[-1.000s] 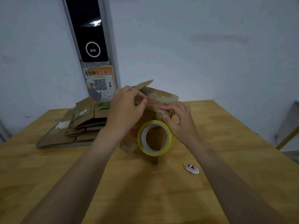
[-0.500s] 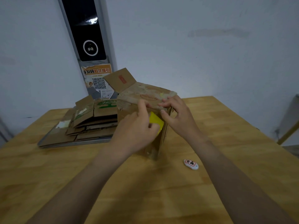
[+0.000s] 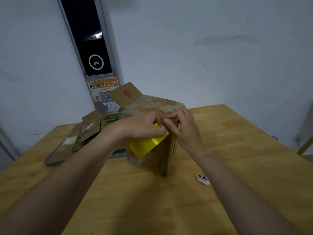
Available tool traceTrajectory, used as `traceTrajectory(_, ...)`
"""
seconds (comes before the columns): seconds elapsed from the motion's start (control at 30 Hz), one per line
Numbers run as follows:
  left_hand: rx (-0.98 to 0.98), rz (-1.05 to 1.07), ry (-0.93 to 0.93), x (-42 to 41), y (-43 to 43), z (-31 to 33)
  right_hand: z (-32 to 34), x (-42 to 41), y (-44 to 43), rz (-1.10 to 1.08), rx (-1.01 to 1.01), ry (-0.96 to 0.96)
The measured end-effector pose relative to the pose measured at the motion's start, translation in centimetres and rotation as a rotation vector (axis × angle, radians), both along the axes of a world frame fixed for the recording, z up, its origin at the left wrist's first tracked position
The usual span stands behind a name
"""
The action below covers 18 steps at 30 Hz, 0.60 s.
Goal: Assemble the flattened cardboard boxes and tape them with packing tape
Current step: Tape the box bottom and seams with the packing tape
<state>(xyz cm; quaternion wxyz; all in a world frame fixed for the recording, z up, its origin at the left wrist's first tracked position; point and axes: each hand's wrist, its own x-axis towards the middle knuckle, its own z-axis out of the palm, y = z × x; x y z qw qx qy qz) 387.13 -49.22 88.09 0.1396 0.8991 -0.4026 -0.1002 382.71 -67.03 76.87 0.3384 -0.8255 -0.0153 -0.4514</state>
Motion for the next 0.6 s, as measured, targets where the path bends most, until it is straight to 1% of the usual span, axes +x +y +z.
traceTrajectory(0.1,0.083,0.017,-0.042,-0.2,-0.3,0.5,-0.2,0.1,0.4,-0.062,-0.108,-0.007)
traceTrajectory(0.17,0.196,0.013,-0.114,-0.3,-0.6,0.9,-0.2,0.1,0.4,-0.109,-0.168,-0.016)
traceTrajectory(0.2,0.251,0.011,-0.119,-0.3,-0.7,1.0,-0.2,0.1,0.5,-0.127,-0.185,-0.021)
traceTrajectory(0.23,0.288,0.019,-0.099,-0.2,-0.7,1.0,-0.2,0.1,0.6,-0.140,-0.198,-0.027)
traceTrajectory(0.33,0.315,0.056,-0.005,-0.3,-0.4,1.2,-0.2,0.1,0.9,-0.173,-0.250,-0.051)
traceTrajectory(0.43,0.419,0.086,-0.035,0.0,-0.2,1.4,-0.1,0.2,0.9,-0.208,-0.276,-0.042)
traceTrajectory(0.47,0.417,0.105,0.006,0.2,0.0,1.3,-0.2,0.3,0.9,-0.222,-0.287,-0.048)
traceTrajectory(0.5,0.376,0.123,0.106,0.4,0.2,1.1,-0.3,0.4,0.9,-0.234,-0.299,-0.063)
traceTrajectory(0.57,0.245,0.151,0.351,0.6,0.4,0.4,-0.5,0.7,1.3,-0.264,-0.310,-0.082)
traceTrajectory(0.6,0.178,0.166,0.409,0.6,0.4,0.1,-0.7,0.9,1.4,-0.284,-0.321,-0.085)
